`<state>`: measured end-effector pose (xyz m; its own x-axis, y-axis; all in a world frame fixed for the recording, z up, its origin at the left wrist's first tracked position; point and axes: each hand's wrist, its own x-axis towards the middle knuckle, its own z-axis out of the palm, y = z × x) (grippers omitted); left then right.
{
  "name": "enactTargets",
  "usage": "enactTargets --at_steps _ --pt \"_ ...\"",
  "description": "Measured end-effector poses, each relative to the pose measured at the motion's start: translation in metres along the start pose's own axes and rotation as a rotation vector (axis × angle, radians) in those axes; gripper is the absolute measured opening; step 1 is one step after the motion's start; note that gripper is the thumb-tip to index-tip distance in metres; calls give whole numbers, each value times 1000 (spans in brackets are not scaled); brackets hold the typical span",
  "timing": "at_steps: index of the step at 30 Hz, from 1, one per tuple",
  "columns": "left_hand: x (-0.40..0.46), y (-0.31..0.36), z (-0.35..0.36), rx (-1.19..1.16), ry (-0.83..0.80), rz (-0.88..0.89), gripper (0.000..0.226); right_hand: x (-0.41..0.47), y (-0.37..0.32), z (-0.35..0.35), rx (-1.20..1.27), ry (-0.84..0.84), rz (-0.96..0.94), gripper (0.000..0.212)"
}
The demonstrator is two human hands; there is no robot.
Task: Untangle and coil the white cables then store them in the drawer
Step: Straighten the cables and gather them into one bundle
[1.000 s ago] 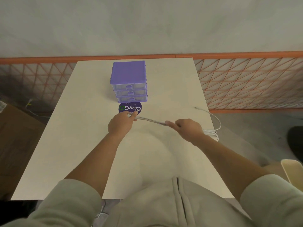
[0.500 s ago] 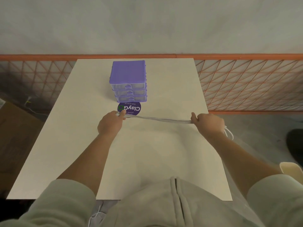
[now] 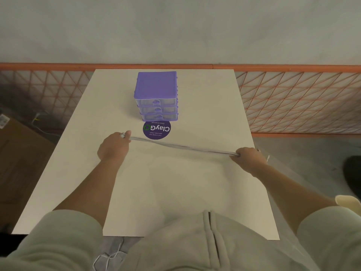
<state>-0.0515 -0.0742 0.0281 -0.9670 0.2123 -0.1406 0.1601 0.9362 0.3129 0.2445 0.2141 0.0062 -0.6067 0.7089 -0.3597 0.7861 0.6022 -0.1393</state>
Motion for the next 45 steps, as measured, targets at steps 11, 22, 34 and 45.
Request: enactTargets --at_steps 11,22,34,45 --pt "-6 -2 7 100 -49 53 54 16 5 3 -208 31 34 40" --pt "1 -3 5 16 -97 74 51 27 -10 9 -304 -39 -3 33" --pt "15 -4 -6 -81 -157 197 47 5 -156 32 -7 -104 -357 69" --pt "20 13 -17 -166 -231 323 43 1 -210 23 326 -21 -451 71"
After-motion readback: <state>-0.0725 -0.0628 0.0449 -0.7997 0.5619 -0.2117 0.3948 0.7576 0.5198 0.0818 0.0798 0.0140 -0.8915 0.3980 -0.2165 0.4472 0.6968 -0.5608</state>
